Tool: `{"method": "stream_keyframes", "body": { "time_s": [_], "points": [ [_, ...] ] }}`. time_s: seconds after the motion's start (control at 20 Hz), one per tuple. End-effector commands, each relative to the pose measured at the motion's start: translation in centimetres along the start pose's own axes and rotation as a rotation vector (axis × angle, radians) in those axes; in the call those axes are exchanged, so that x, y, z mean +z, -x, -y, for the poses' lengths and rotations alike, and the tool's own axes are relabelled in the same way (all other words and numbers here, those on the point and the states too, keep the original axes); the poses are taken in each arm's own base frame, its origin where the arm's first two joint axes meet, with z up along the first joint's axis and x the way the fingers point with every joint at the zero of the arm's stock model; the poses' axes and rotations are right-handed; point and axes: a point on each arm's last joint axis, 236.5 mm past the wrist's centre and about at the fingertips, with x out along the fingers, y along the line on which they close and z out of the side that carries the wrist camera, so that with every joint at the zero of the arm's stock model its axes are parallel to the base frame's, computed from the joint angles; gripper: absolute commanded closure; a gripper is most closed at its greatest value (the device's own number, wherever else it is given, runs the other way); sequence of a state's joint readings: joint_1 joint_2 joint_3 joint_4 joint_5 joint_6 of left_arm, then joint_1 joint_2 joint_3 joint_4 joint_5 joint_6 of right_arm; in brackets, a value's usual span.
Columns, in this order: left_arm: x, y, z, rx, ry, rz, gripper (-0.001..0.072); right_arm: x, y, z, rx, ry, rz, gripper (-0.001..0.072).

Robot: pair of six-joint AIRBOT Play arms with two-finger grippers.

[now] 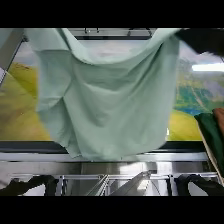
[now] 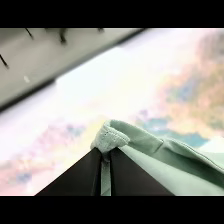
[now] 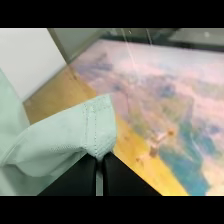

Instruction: Fold the shirts.

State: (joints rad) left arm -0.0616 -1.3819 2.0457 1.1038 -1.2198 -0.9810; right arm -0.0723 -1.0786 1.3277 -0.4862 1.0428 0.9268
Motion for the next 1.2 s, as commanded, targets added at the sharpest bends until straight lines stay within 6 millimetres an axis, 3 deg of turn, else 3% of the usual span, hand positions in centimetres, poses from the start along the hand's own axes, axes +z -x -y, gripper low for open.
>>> {"method": "stream_keyframes", "body": {
  "time_s": [0.0,0.1,0.15,0.2,0.25,0.3,0.4,0.5,0.6,0.7,0.8,0.9,1.0,1.15],
  "points": [
    [-10.9,-13.1,-3.0,-0.087,0.108,-0.224,0.0680,-7.4,-5.3,11.1,-0.208,-0.160,-0.135,0.0692],
    [-15.6,-17.5,-4.6,-0.080,0.200,-0.280,0.0641,-10.5,-7.2,16.6,-0.290,-0.265,-0.168,0.0691],
    [-16.9,-18.8,-5.6,-0.058,0.252,-0.285,0.0469,-11.8,-7.6,18.6,-0.315,-0.327,-0.178,0.0674],
    [-17.4,-19.4,-6.5,-0.034,0.289,-0.276,0.0412,-12.7,-7.7,20.3,-0.334,-0.384,-0.187,0.0500],
    [-17.3,-19.5,-7.4,-0.011,0.300,-0.259,0.0412,-13.1,-7.5,21.6,-0.344,-0.421,-0.186,0.0316],
    [-17.0,-18.9,-8.1,0.007,0.308,-0.247,0.0412,-13.2,-6.9,22.1,-0.343,-0.439,-0.190,0.0278],
    [-17.0,-15.9,-9.1,0.014,0.322,-0.280,0.0412,-13.1,-4.8,22.5,-0.331,-0.463,-0.211,0.0278],
    [-19.4,-11.6,-8.6,-0.035,0.418,-0.410,0.0412,-14.1,-1.8,22.3,-0.299,-0.509,-0.275,0.0278],
    [-23.2,-7.7,-6.8,-0.107,0.508,-0.559,0.0414,-16.5,1.7,21.6,-0.249,-0.581,-0.382,0.0281],
    [-27.2,-4.2,-4.6,-0.138,0.604,-0.662,0.0502,-20.5,4.0,19.9,-0.189,-0.675,-0.515,0.0288],
    [-31.3,-1.3,-1.6,-0.128,0.702,-0.714,0.0499,-25.8,5.5,18.6,-0.171,-0.758,-0.647,0.0287],
    [-35.7,1.1,1.8,-0.122,0.798,-0.768,0.0469,-29.5,5.5,18.5,-0.178,-0.786,-0.683,0.0288],
    [-39.9,3.5,5.8,-0.146,0.901,-0.842,0.0469,-31.7,4.9,18.6,-0.178,-0.817,-0.695,0.0288],
    [-44.2,5.4,9.6,-0.140,1.012,-0.890,0.0469,-34.7,4.0,17.8,-0.148,-0.874,-0.751,0.0288]
  ]
}}
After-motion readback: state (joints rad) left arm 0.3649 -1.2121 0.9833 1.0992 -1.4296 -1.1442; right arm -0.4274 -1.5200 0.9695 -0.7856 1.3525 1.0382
